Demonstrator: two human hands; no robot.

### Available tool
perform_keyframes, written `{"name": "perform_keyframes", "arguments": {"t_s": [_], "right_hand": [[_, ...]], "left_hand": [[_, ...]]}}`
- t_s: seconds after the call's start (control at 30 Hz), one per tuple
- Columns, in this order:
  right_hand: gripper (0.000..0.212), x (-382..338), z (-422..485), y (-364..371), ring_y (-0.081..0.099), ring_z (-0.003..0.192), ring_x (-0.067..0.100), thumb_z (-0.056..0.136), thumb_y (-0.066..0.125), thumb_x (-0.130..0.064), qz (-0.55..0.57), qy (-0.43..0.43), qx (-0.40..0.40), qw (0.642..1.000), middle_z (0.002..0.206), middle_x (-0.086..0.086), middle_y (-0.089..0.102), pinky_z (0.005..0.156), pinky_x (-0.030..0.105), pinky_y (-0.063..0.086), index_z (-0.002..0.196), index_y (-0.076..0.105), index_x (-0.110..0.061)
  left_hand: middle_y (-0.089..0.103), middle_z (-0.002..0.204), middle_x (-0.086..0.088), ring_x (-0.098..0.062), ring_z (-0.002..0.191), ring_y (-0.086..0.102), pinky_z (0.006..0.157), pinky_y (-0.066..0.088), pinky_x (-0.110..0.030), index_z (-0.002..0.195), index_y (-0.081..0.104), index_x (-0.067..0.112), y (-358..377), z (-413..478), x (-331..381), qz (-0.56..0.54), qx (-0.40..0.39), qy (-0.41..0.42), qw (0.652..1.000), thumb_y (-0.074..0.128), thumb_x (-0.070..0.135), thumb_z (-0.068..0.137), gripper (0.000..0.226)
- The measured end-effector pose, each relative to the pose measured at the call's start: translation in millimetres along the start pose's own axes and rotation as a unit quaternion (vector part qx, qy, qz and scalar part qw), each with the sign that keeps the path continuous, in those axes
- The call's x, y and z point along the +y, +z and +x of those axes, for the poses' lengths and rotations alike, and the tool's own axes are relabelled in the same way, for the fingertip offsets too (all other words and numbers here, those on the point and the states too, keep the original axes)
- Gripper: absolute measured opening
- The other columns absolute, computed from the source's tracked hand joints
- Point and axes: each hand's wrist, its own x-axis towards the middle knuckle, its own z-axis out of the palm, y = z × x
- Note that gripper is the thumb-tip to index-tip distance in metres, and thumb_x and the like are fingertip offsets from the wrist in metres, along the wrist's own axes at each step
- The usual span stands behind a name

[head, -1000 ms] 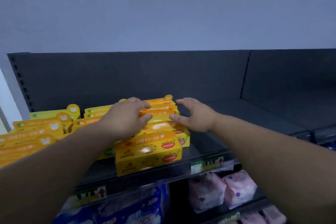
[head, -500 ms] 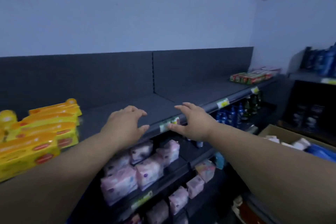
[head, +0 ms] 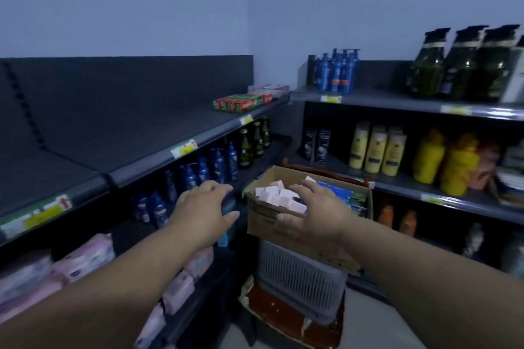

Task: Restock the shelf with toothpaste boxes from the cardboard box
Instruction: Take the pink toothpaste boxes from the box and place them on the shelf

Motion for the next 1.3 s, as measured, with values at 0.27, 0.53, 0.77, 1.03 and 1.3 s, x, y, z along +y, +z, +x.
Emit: {"name": "perform_keyframes", "arguments": {"t_s": [0.27, 0.53, 0.77, 1.03, 1.3], "right_hand": [[0.084, 90, 17, 23, 0.017, 0.147, 0.026, 0.083, 0.047, -0.076, -0.019, 0.146, -0.033, 0.989, 0.162, -0.002, 0.013, 0.117, 0.047, 0.025, 0.153, 0.018, -0.037], [0.084, 117, 110, 60, 0.019, 0.147, 0.024, 0.083, 0.048, -0.075, -0.006, 0.221, -0.041, 0.974, 0.162, -0.003, 0.015, 0.116, 0.045, 0.027, 0.152, 0.02, -0.036], [0.076, 121, 193, 91, 0.025, 0.144, 0.023, 0.088, 0.053, -0.064, 0.017, 0.246, -0.041, 0.968, 0.16, -0.003, 0.021, 0.114, 0.043, 0.032, 0.152, 0.025, -0.034], [0.067, 156, 251, 115, 0.035, 0.137, 0.022, 0.09, 0.06, -0.05, 0.02, 0.235, -0.048, 0.971, 0.153, -0.005, 0.032, 0.111, 0.04, 0.035, 0.148, 0.032, -0.032], [0.076, 192, 307, 133, 0.021, 0.144, 0.022, 0.084, 0.069, -0.041, -0.061, 0.111, -0.09, 0.988, 0.156, -0.004, 0.028, 0.119, 0.044, 0.01, 0.148, 0.03, -0.038]], "left_hand": [[0.032, 0.148, 0.007, -0.018, 0.133, 0.036, 0.109, 0.027, -0.035, 0.146, 0.028, 0.034, 68, 89, 42, -0.033, -0.049, 0.053, 0.997, 0.051, 0.052, 0.091, 0.063], [0.036, 0.144, 0.006, -0.018, 0.129, 0.04, 0.106, 0.033, -0.034, 0.144, 0.033, 0.034, 126, 209, 8, -0.073, -0.101, 0.073, 0.99, 0.053, 0.048, 0.09, 0.059], [0.035, 0.146, 0.005, -0.018, 0.129, 0.04, 0.105, 0.031, -0.032, 0.145, 0.033, 0.034, 166, 295, -19, -0.073, -0.155, 0.082, 0.982, 0.056, 0.045, 0.09, 0.061], [0.037, 0.148, 0.006, -0.019, 0.132, 0.038, 0.11, 0.028, -0.038, 0.14, 0.04, 0.032, 217, 355, 10, -0.046, -0.181, 0.101, 0.977, 0.053, 0.054, 0.088, 0.058], [0.047, 0.138, -0.002, -0.024, 0.126, 0.043, 0.106, 0.027, -0.043, 0.13, 0.051, 0.027, 254, 388, 52, 0.097, -0.261, 0.072, 0.958, 0.048, 0.076, 0.075, 0.074]]}}
